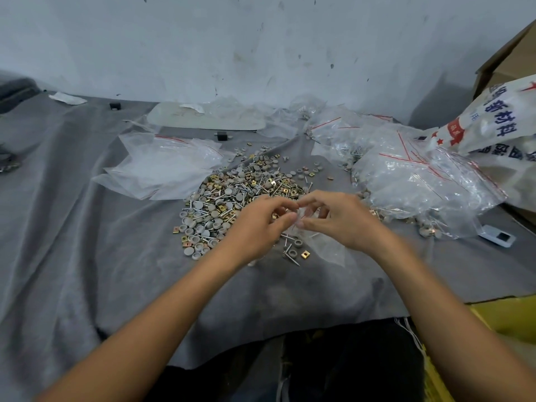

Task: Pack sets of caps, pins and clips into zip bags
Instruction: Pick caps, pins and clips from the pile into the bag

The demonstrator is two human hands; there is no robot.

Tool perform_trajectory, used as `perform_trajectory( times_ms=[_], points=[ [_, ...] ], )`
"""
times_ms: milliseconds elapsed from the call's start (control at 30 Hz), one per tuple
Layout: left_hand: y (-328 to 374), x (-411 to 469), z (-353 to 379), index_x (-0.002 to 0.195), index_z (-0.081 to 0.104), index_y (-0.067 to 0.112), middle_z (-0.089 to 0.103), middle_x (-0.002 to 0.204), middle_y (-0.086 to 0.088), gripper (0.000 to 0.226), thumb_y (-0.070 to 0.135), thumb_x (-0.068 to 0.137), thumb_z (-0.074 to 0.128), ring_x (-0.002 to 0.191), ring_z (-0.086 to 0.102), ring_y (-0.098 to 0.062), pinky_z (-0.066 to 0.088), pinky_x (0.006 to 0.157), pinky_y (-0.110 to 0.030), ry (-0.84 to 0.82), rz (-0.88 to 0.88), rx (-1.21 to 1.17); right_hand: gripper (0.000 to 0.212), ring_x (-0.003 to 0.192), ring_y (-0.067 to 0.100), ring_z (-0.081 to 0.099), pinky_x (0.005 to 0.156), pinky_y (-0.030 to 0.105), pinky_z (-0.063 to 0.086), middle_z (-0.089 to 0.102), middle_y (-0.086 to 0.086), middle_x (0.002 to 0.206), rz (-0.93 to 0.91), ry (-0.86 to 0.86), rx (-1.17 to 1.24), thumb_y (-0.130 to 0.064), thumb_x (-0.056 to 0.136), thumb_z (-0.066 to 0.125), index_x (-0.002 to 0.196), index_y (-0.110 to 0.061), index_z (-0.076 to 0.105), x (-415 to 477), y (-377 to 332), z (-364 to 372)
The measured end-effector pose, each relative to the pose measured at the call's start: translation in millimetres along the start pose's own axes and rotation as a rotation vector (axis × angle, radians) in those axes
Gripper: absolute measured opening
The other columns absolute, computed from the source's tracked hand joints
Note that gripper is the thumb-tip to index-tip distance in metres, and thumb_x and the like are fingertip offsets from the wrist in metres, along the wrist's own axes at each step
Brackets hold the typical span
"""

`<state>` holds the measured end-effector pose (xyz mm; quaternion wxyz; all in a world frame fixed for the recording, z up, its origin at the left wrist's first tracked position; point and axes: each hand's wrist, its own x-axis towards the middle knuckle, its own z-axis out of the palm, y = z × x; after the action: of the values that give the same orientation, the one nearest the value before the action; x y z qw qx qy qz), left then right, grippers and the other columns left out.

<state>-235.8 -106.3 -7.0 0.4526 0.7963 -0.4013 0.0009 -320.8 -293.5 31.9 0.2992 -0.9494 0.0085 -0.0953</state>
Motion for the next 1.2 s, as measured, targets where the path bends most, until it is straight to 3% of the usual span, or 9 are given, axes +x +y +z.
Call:
perform_trajectory(
  times_ms=[133,233,400,533,667,833,933,1067,1200],
  points=[
    [-1,5,3,0.115,0.067,0.028,0.062,0.098,0.009,0.018,0.032,0.099,0.062,0.079,0.058,0.006,0.044,0.066,-0.008,0.066,-0.076,-0.165,0.036,0.075,0.012,0.060,0.071,0.024,0.048,0.070,-0.004,0.096,0.031,0.063,0.045,-0.034,0.084,0.082,0.118,-0.029,0.072,-3,1,-5],
    [-2,6,9,0.113,0.063,0.018,0.067,0.096,0.004,0.021,0.029,0.096,0.067,0.072,0.061,0.002,0.050,0.062,-0.013,-0.018,-0.343,-0.337,0.037,0.083,0.020,0.065,0.077,0.031,0.053,0.072,-0.002,0.100,0.032,0.090,0.069,-0.034,0.084,0.082,0.118,-0.026,0.072,-7,0,-6],
    [-1,6,16,0.094,0.065,0.008,0.066,0.077,-0.003,0.016,0.019,0.090,0.076,0.060,0.058,-0.009,0.047,0.061,-0.026,-0.174,-0.568,-0.712,0.036,0.080,0.017,0.065,0.070,0.017,0.050,0.074,-0.001,0.100,-0.008,0.081,0.130,-0.025,0.084,0.083,0.118,-0.022,0.072,-11,-2,5],
    [-3,7,16,0.088,0.065,0.006,0.068,0.068,-0.009,0.015,0.013,0.087,0.078,0.055,0.061,-0.015,0.052,0.054,-0.026,-0.137,-0.542,-0.699,0.071,0.097,0.001,0.061,0.083,0.014,0.047,0.066,-0.007,0.119,0.023,-0.038,0.145,-0.042,0.075,0.088,0.138,-0.032,0.056,-16,10,7],
    [-11,8,14,0.090,0.068,0.003,0.071,0.075,-0.012,0.008,0.006,0.088,0.075,0.055,0.065,-0.014,0.052,0.048,-0.023,-0.105,-0.561,-0.570,0.108,0.139,0.013,0.039,0.116,0.030,0.033,0.042,-0.002,0.154,0.055,-0.176,-0.089,-0.042,0.070,0.091,0.157,-0.028,0.030,-19,27,19],
    [-17,11,12,0.088,0.063,0.010,0.067,0.065,-0.003,0.014,0.017,0.090,0.074,0.043,0.055,-0.008,0.042,0.039,-0.021,-0.105,-0.547,-0.387,0.096,0.133,0.019,0.046,0.113,0.037,0.038,0.049,-0.001,0.147,0.174,-0.199,-0.120,-0.044,0.078,0.085,0.156,-0.038,0.028,-23,47,32],
    [-18,11,8,0.097,0.062,0.009,0.066,0.065,-0.004,0.022,0.027,0.091,0.074,0.041,0.051,-0.007,0.038,0.038,-0.021,-0.103,-0.567,-0.449,0.090,0.126,0.017,0.052,0.108,0.036,0.044,0.054,-0.002,0.138,0.199,-0.187,-0.126,-0.048,0.078,0.084,0.152,-0.039,0.034,-25,51,32],
    [-17,9,8,0.104,0.067,0.016,0.059,0.058,0.002,0.007,0.019,0.100,0.062,0.043,0.050,-0.008,0.039,0.039,-0.020,-0.091,-0.559,-0.520,0.098,0.137,0.017,0.041,0.117,0.039,0.035,0.044,-0.001,0.151,0.161,-0.202,-0.101,-0.051,0.075,0.085,0.155,-0.035,0.031,-27,35,18],
    [-11,11,9,0.105,0.071,0.015,0.053,0.053,0.004,0.016,0.012,0.102,0.056,0.040,0.045,-0.008,0.037,0.038,-0.019,-0.111,-0.506,-0.491,0.062,0.139,0.008,0.036,0.117,0.019,0.025,0.046,-0.003,0.147,-0.146,-0.106,-0.035,-0.011,0.089,0.074,0.145,-0.027,0.051,-17,-5,1]
  ],
)
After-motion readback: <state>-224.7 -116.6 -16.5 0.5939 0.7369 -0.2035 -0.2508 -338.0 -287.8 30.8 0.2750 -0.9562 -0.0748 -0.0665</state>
